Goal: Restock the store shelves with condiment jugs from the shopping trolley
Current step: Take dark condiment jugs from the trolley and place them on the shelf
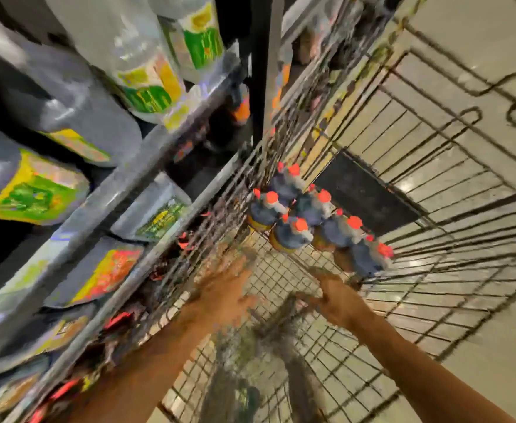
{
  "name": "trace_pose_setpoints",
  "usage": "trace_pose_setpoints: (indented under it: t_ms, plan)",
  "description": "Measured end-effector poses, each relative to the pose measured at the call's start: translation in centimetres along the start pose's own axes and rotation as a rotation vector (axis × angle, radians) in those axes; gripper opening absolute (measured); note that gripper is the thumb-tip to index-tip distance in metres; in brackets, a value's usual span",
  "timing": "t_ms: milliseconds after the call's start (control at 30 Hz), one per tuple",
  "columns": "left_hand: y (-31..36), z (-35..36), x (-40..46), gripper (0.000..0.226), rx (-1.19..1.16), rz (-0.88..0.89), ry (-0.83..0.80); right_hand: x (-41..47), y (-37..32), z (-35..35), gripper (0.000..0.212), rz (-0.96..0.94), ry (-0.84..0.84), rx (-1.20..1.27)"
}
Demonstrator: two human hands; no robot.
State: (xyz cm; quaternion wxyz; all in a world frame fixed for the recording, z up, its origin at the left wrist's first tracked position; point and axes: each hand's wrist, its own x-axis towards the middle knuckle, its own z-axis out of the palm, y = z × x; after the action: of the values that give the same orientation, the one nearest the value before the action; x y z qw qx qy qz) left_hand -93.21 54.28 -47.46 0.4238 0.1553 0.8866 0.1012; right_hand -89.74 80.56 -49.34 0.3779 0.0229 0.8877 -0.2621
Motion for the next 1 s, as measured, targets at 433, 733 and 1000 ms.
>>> trace_pose_setpoints:
  t_ms: [433,733,1000]
  plan:
    - [-1.6,4.2,4.8,0.069,-0.177,0.026,0.134,9.8,-0.5,0.2,0.030,-0.241,0.501,0.531]
    - [-1.9,4.4,4.8,0.072,-0.405,0.049,0.109,8.6,-0.5,0.7,0.028,-0.192,0.541,0.440]
    - [-0.6,3.1,5.7,0.102,-0.935,0.010,0.014,6.3,-1.0,-3.2,0.024,-0.353,0.251,0.348]
